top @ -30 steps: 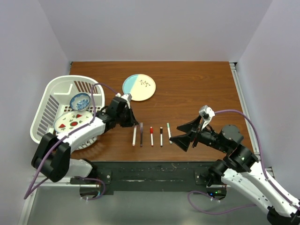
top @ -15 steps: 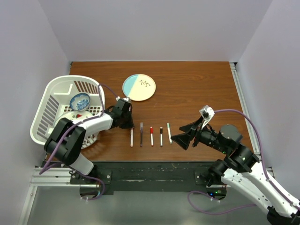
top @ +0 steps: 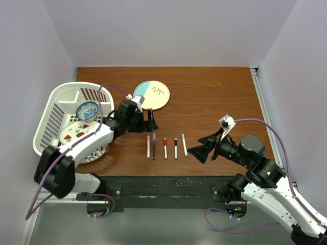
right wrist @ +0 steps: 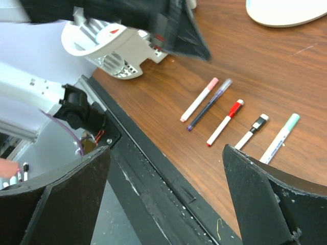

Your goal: Insert the pens into the pen caps

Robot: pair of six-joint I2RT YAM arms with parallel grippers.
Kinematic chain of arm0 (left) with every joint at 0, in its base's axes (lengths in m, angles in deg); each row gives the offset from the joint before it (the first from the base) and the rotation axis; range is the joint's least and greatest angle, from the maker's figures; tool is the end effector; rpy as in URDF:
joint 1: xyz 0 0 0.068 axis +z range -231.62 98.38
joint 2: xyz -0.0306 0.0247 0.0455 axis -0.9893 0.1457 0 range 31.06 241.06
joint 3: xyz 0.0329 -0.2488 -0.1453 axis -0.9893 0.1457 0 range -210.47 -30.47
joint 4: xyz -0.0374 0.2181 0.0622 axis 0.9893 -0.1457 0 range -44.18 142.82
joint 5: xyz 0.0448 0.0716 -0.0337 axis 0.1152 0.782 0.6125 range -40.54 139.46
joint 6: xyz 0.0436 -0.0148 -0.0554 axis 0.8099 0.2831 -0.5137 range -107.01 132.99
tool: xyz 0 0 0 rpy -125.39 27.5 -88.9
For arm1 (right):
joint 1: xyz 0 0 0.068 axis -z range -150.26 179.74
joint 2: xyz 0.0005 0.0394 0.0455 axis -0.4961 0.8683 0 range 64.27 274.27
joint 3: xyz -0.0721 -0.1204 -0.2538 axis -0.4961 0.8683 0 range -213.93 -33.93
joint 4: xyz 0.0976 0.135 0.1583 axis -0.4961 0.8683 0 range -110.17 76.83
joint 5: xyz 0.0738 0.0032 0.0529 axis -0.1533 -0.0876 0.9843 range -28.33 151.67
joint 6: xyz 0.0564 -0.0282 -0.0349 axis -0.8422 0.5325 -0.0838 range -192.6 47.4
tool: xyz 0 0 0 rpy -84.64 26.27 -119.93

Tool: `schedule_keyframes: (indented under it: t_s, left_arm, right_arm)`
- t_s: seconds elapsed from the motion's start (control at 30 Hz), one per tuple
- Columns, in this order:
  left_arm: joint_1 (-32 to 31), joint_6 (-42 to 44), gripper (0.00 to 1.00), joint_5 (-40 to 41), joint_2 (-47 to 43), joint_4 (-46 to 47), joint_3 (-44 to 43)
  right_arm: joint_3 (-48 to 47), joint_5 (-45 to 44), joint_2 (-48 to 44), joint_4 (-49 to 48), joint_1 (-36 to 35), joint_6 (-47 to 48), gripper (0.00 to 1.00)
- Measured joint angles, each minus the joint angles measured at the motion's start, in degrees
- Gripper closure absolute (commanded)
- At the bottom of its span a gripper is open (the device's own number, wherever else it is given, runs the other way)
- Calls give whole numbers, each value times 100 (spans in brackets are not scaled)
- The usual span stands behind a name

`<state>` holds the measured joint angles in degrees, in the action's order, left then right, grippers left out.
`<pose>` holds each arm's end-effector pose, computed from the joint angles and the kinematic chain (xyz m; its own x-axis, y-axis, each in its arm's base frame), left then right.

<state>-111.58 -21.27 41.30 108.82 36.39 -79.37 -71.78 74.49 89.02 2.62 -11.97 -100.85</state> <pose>0.2276 -0.1410 0.2451 -0.8359 -0.1614 -0.5246 0.1335 0.8673 -0.4795 0.0554 0.0673 0.3154 -0.4951 0.1769 -0.8507 -0.6559 0.5660 0.4994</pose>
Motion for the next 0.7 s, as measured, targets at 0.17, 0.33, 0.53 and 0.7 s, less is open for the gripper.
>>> schedule_keyframes:
  t_s: [0.17, 0.33, 0.53, 0.7]
  left_arm:
    - [0, 509, 0, -787, -1322, 103, -186]
    - [0, 909, 0, -1565, -2691, 481, 262]
    - [0, 1093, 0, -2162, -3541, 765, 796]
    - [0, 1139, 0, -2468, -3521, 916, 822]
  right_arm:
    - [-378, -330, -11, 348, 0, 20, 1]
    - [-636, -1025, -179, 636, 0, -87, 1]
    - [-684, -1871, -315, 1003, 0, -330, 1]
    - [-682, -2194, -376, 1091, 0, -468, 1]
